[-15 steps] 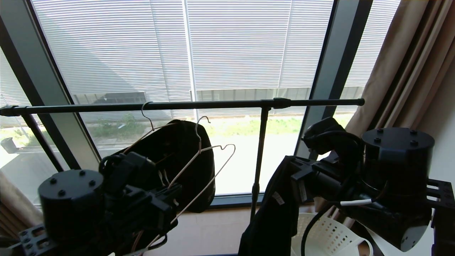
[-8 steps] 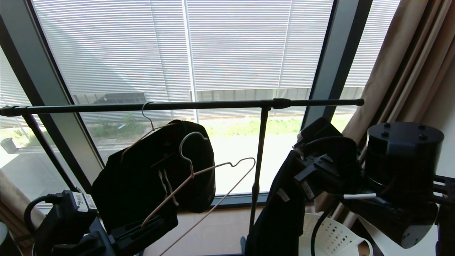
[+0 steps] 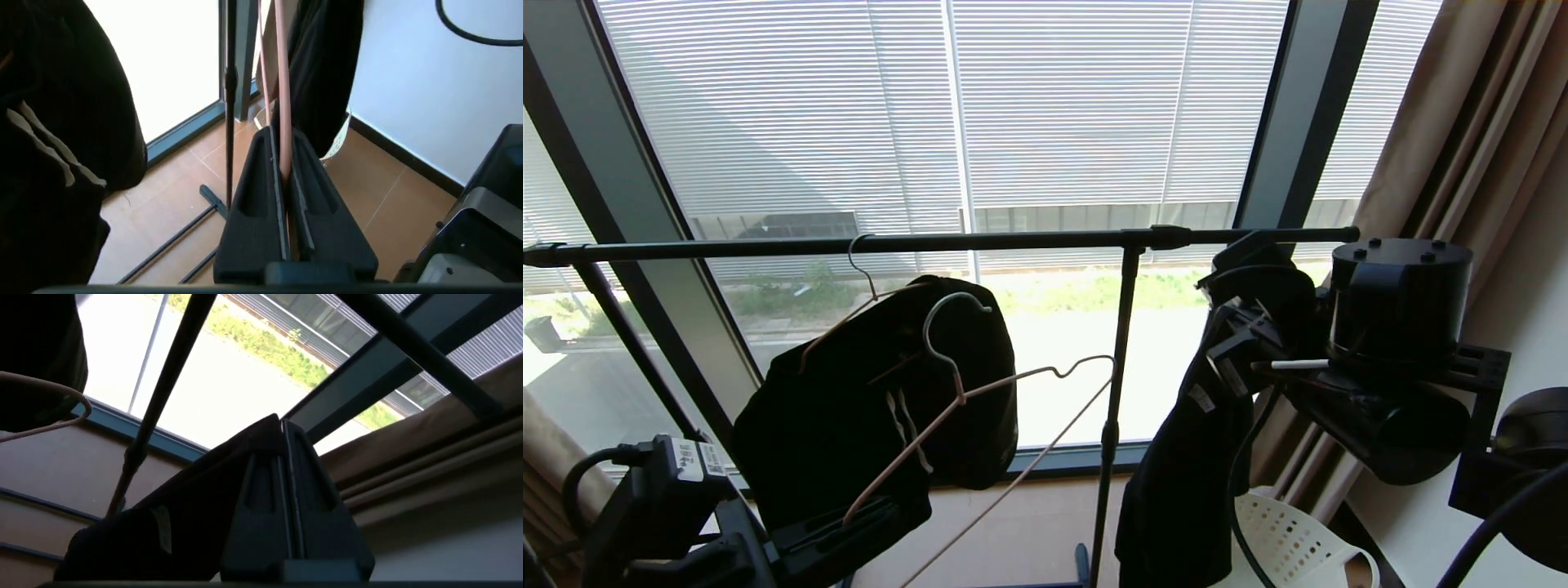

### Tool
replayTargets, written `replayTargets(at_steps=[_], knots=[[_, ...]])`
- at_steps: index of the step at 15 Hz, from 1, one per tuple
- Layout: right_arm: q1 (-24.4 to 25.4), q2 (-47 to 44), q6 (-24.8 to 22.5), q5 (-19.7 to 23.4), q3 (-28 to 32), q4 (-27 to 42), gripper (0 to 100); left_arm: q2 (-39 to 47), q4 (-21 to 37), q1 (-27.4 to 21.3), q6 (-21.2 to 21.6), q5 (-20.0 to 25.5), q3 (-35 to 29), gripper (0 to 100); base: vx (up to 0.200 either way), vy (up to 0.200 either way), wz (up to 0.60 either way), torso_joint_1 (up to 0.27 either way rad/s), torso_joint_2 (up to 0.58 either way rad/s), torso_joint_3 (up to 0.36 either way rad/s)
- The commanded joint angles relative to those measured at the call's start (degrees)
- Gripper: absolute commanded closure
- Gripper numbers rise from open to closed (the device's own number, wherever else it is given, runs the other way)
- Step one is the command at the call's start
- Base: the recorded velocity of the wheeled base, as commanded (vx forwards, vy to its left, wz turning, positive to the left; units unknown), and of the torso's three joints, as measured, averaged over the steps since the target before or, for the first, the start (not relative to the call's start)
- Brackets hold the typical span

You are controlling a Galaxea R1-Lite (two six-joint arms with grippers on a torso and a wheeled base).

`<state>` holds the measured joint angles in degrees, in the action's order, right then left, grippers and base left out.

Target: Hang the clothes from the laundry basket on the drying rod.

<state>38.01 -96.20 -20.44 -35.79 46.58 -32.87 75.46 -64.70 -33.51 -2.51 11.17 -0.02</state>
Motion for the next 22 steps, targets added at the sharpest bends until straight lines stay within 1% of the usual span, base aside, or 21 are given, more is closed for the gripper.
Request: replayTargets(at_steps=[1, 2, 3, 4, 5, 6, 7, 11, 15, 17, 19, 21, 22], knots=[[-0.3, -1.0, 0.0, 0.0, 0.6, 0.0, 100, 0.6, -1.9, 0.3, 0.0, 1.2, 0.0, 100, 0.0, 0.0, 0.0, 0.0, 0.0, 0.0], [-0.3, -1.4, -0.1, 0.0, 0.8, 0.0, 100, 0.7, -2.8, 1.4, 0.3, 5.2, 0.0, 100, 0.0, 0.0, 0.0, 0.0, 0.0, 0.0], [-0.3, -1.9, 0.0, -0.1, 1.5, 0.0, 100, 1.4, -3.2, 5.9, 2.0, 13.8, 0.0, 100, 0.0, 0.0, 0.0, 0.0, 0.0, 0.0], [-0.4, -2.2, 0.0, -0.1, 1.9, 0.0, 100, 2.5, -3.2, 9.7, 5.0, 20.5, 0.0, 100, 0.0, 0.0, 0.0, 0.0, 0.0, 0.0], [-0.9, -2.3, 0.0, -0.3, 2.2, 0.0, 100, 4.9, -3.3, 13.2, 7.8, 24.5, 0.0, 100, 0.0, 0.0, 0.0, 0.0, 0.0, 0.0], [-1.1, -2.3, -0.1, -0.3, 2.4, 0.1, 100, 6.6, -3.5, 15.1, 9.1, 26.9, 0.0, 100, 0.0, 0.0, 0.0, 0.0, 0.0, 0.0], [-1.2, -2.4, -0.1, -0.3, 2.9, 0.1, 100, 8.1, -3.9, 15.6, 9.5, 27.5, 0.0, 100, 0.0, 0.0, 0.0, 0.0, 0.0, 0.0], [-0.7, -2.3, -0.4, -0.3, 3.3, 0.1, 100, 10.7, -9.0, 15.4, 9.1, 27.5, 0.0, 100, 0.0, 0.0, 0.0, 0.0, 0.0, 0.0], [1.5, -2.6, -0.4, -0.5, 3.7, 0.0, 100, 11.4, -9.4, 14.4, 9.1, 27.5, 0.0, 100, 0.0, 0.0, 0.0, 0.0, 0.0, 0.0], [3.1, -3.3, -0.3, -1.6, 3.7, 0.0, 100, 11.5, -9.4, 14.1, 9.1, 27.5, 0.0, 100, 0.0, 0.0, 0.0, 0.0, 0.0, 0.0], [3.9, -4.3, -0.3, -1.8, 4.0, 0.0, 100, 11.5, -9.4, 14.1, 9.1, 27.5, 0.0, 100, 0.0, 0.0, 0.0, 0.0, 0.0, 0.0], [5.7, -5.0, -0.3, -2.4, 4.6, 0.0, 100, 11.3, -11.6, 14.2, 8.5, 27.5, 0.0, 100, 0.0, 0.0, 0.0, 0.0, 0.0, 0.0], [6.1, -5.2, -0.3, -2.4, 4.8, 0.0, 100, 11.3, -13.6, 14.2, 7.3, 27.5, 0.0, 100, 0.0, 0.0, 0.0, 0.0, 0.0, 0.0]])
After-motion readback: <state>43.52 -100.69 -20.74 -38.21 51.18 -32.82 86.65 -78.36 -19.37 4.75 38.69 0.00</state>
